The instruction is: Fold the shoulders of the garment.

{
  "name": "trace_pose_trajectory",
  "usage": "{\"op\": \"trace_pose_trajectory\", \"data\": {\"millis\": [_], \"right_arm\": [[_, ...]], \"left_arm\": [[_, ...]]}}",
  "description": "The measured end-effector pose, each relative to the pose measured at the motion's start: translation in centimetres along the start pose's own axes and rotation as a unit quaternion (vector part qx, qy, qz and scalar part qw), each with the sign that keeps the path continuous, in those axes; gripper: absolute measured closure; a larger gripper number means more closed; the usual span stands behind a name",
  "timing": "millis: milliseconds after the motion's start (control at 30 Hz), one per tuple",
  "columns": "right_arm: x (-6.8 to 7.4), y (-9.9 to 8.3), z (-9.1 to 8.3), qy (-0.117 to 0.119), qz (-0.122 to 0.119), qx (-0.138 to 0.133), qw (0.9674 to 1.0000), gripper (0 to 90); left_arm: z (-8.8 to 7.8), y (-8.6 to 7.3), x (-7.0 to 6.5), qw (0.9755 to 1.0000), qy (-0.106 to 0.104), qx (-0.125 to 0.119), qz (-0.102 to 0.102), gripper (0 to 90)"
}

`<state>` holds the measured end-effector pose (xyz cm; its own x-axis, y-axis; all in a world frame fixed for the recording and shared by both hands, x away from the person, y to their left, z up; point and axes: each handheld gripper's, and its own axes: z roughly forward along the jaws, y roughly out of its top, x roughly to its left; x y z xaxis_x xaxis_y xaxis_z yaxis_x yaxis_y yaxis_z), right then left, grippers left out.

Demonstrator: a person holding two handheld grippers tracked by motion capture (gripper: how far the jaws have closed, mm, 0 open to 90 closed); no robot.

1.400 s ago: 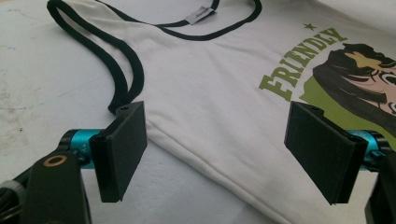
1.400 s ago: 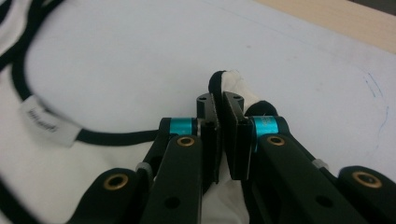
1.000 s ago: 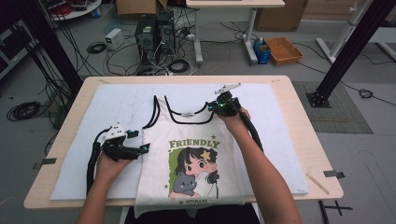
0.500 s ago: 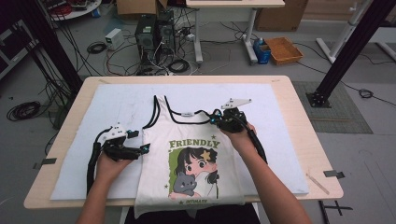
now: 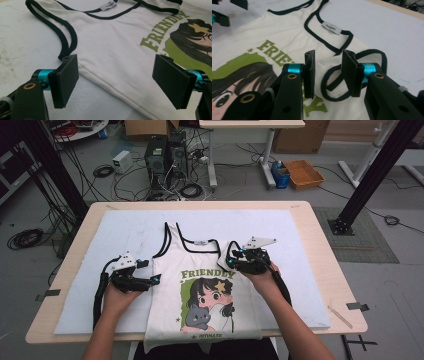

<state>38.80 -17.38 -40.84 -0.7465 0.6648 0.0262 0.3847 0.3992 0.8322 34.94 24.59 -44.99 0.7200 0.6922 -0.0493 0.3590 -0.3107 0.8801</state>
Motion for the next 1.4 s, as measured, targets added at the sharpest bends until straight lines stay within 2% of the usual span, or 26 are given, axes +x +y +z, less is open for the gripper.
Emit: {"op": "trace_pose_trajectory", "data": {"millis": [67,100,167,200,267,333,367,400,467,500,633,733,900,1033,1233,1300,1400], "right_arm": [[-0.2,0.0,0.2,0.002,0.001,0.004,1.0,64.6],[-0.6,-0.1,1.0,0.008,0.001,0.015,0.9999,64.6],[-0.7,-0.2,1.4,0.008,0.001,0.02,0.9998,64.5],[-0.8,-0.5,2.3,0.011,0.003,0.04,0.9992,64.7],[-0.8,-0.6,2.6,0.012,0.005,0.042,0.999,65.9],[-1.0,-0.8,3.3,0.01,0.006,0.051,0.9986,72.8],[-1.2,-1.0,3.8,0.019,0.017,0.055,0.9982,80.3],[-1.2,-1.0,3.8,0.019,0.017,0.055,0.9982,80.3],[-1.2,-1.1,3.8,0.029,0.026,0.051,0.9979,88.5],[-1.2,-1.1,3.8,0.029,0.026,0.051,0.9979,88.5],[-1.0,-1.0,2.9,0.044,0.034,0.031,0.998,89.0],[-0.5,-1.2,1.9,0.046,0.034,0.016,0.9982,89.0],[0.7,-2.8,-0.7,0.055,0.042,-0.011,0.9976,89.0],[1.3,-4.1,-1.2,0.052,0.045,-0.006,0.9976,88.9],[1.8,-5.8,-1.2,0.037,0.049,0.029,0.9977,88.9],[1.9,-5.9,-1.4,0.034,0.044,0.028,0.9981,88.4],[2.2,-5.4,-1.9,0.03,0.034,0.014,0.9989,80.4]], "left_arm": [[0.0,0.0,-0.1,1.0,0.001,0.001,0.0,21.2],[0.0,0.0,-0.1,1.0,0.002,0.002,0.002,21.3],[0.1,0.0,-0.1,1.0,0.002,0.002,0.001,21.3],[0.1,0.0,-0.1,1.0,0.003,0.001,0.0,21.3],[0.0,0.0,0.0,1.0,0.0,0.001,-0.001,21.3],[0.0,0.0,0.0,1.0,-0.001,0.002,-0.002,21.3],[0.0,0.0,0.0,1.0,-0.001,0.002,-0.003,21.2],[0.0,0.0,0.0,1.0,-0.001,0.001,-0.003,21.2],[0.0,0.0,0.1,1.0,-0.001,0.001,-0.003,21.3],[0.0,0.0,0.1,1.0,-0.002,0.001,-0.004,21.3],[0.1,0.0,0.1,1.0,-0.002,0.002,-0.006,21.2],[0.1,0.0,0.0,1.0,-0.001,0.003,-0.003,21.3],[0.1,0.0,0.0,1.0,-0.001,0.005,-0.003,21.3],[0.1,0.0,0.0,1.0,0.001,0.005,-0.003,21.3],[0.2,0.0,-0.1,1.0,0.001,0.006,-0.002,21.3],[0.1,0.0,0.0,1.0,0.002,0.006,-0.002,21.3],[0.1,0.0,0.0,1.0,0.002,0.007,-0.003,21.3]]}}
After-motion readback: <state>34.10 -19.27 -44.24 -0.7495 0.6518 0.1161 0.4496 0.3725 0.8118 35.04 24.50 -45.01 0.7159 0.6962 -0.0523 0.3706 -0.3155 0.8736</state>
